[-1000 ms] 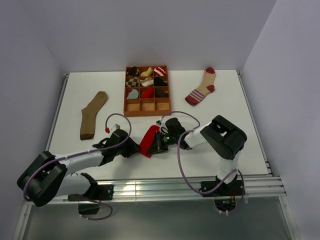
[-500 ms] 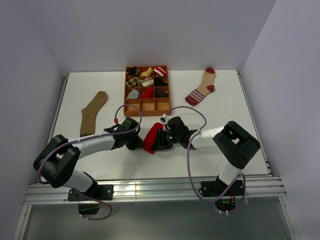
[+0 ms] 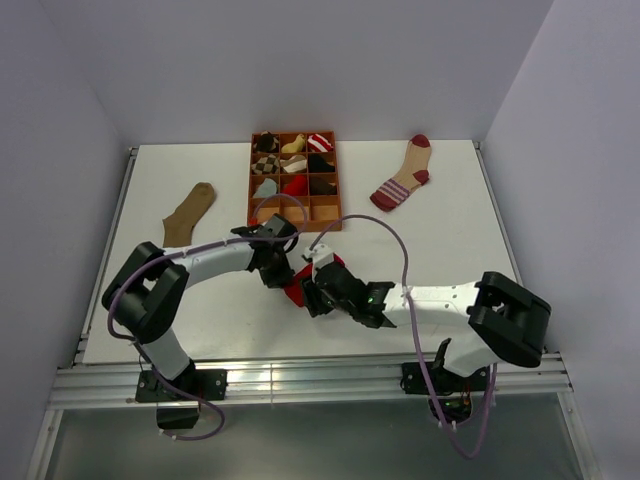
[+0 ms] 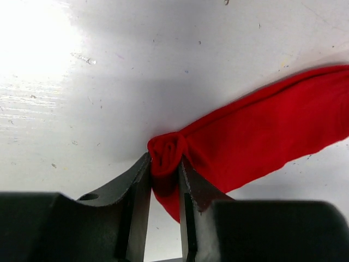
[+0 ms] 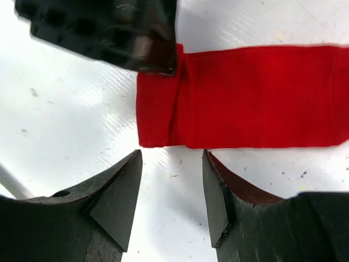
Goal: Roll the socks
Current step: Roll the sock at the center of the board.
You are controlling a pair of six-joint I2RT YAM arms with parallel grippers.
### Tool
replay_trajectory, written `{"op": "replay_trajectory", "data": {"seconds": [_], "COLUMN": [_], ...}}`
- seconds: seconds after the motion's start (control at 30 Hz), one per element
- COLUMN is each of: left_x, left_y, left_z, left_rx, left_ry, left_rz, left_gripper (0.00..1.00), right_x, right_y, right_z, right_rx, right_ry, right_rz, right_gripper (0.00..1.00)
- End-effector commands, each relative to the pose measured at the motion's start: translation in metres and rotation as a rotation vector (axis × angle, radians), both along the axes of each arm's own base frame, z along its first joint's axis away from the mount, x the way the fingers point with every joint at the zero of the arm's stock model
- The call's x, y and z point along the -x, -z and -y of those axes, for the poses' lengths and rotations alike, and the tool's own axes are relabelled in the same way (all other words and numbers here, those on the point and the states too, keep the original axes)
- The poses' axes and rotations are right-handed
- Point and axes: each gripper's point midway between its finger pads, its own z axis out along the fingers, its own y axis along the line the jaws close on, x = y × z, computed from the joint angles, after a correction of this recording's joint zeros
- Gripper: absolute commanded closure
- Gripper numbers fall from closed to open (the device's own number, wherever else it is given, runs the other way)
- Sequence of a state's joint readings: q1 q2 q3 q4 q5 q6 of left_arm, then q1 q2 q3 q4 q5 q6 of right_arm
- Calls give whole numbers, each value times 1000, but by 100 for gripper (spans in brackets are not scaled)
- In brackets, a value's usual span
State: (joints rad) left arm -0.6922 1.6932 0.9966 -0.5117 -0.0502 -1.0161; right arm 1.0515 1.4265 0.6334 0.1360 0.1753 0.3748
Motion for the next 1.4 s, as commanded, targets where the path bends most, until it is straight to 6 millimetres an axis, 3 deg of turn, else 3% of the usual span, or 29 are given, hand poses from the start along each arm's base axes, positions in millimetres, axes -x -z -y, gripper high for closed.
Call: {"op": "replay_trajectory", "data": {"seconds": [0.0, 0.3, 0.5, 0.7, 0.8, 0.83, 0.93, 1.03, 1.13, 1.23, 1.3, 1.37], "left_x": [10, 4, 6, 6, 5, 3, 1, -9, -24, -34, -38, -34], "left_y": [15, 11, 12, 12, 10, 8, 3, -14, -50, -67, -82, -90], "left_z": [-17, -10, -10, -8, -7, -5, -5, -6, -6, -13, -19, -24], "left_rx": [-112, -110, -107, -106, -99, -90, -71, -51, 33, 100, 161, 203], "left_ry": [69, 95, 94, 95, 89, 88, 71, 34, -27, -114, -167, -187], "left_rz": [-64, -62, -68, -71, -65, -56, -31, 36, 147, 210, 269, 310], "left_gripper": [71, 71, 71, 71, 71, 69, 60, 48, 38, 29, 27, 25], "right_x": [-15, -8, -6, -2, 1, 2, 6, 10, 14, 19, 27, 20], "right_y": [-19, -26, -6, 22, 32, 33, 37, 42, 45, 48, 53, 50], "right_z": [-10, -41, -51, -47, -42, -41, -38, -32, -26, -18, -15, -8], "right_rx": [96, 161, 211, 270, 290, 279, 257, 236, 181, 90, 26, -44], "right_ry": [9, -52, -58, -41, -29, -27, -11, -1, 18, 30, 7, 44], "right_rz": [162, 254, 244, 221, 226, 218, 194, 158, 95, 15, -52, -101], "right_gripper": [44, 44, 44, 51, 58, 75, 97, 100, 100, 100, 100, 100]}}
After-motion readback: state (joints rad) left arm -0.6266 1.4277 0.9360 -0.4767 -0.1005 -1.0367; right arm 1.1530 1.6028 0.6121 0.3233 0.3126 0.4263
